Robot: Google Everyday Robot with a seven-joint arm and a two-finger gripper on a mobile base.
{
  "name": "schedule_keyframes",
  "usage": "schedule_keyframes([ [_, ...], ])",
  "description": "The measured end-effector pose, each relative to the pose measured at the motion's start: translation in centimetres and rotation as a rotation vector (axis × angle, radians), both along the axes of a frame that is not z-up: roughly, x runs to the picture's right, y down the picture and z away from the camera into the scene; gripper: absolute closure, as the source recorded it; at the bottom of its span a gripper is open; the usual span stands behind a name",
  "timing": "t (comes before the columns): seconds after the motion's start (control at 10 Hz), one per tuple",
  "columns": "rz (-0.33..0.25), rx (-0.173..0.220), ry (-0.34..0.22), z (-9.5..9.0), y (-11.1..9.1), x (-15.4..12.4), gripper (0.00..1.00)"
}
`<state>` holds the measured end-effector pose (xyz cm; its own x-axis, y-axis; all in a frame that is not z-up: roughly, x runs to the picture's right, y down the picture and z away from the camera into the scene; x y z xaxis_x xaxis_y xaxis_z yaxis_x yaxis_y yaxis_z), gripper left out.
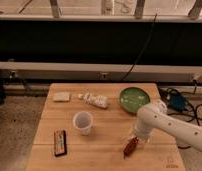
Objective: Place the pepper in the ceramic bowl
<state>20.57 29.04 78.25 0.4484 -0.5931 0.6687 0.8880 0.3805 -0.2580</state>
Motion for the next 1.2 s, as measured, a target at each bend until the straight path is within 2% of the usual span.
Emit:
schedule_keyframes([
  [0.2,-0.019,-0.005,-0.011,-0.2,0.1,0.0,0.93],
  [0.3,-0.017,-0.003,-0.013,-0.3,0.0,0.1,0.99],
  [0.7,0.045,0.039,0.002,-3.2,-1.7,4.2,1.00],
  [0.9,0.073,0.054,0.013,-4.0,-2.1,5.7,1.00],
  [1.2,0.115,0.108,0.019,-5.3,-2.8,7.6,1.00],
])
